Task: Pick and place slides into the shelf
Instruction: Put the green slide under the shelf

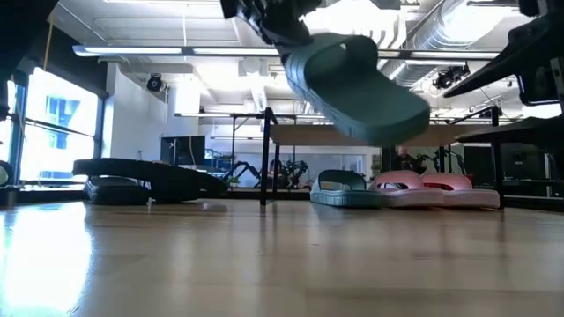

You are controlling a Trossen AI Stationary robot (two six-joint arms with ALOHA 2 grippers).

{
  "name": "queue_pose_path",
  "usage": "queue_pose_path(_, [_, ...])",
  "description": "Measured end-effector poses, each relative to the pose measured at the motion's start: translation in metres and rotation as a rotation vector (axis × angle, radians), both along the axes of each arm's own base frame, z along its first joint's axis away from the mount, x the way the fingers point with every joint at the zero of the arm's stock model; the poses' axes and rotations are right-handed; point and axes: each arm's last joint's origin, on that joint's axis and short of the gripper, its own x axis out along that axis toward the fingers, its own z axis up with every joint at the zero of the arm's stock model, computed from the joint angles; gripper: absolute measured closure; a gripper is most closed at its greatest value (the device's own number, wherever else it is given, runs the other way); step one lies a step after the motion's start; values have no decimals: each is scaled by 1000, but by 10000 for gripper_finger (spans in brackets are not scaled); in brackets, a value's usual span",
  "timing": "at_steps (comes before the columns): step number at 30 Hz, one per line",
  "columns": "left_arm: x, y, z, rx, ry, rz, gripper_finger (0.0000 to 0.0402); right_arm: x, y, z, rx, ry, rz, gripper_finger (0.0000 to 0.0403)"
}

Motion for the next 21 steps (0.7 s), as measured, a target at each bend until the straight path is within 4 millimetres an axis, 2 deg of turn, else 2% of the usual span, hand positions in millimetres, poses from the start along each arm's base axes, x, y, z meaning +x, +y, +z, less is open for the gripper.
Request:
queue_pose_path(10, [-2,-2,1,-35,16,-16,401,9,8,-1,-140,3,-58,212])
queue_pose_path(21, [-2,-2,1,-63,10,-31,401,20,1,1,-175,33,-38,212])
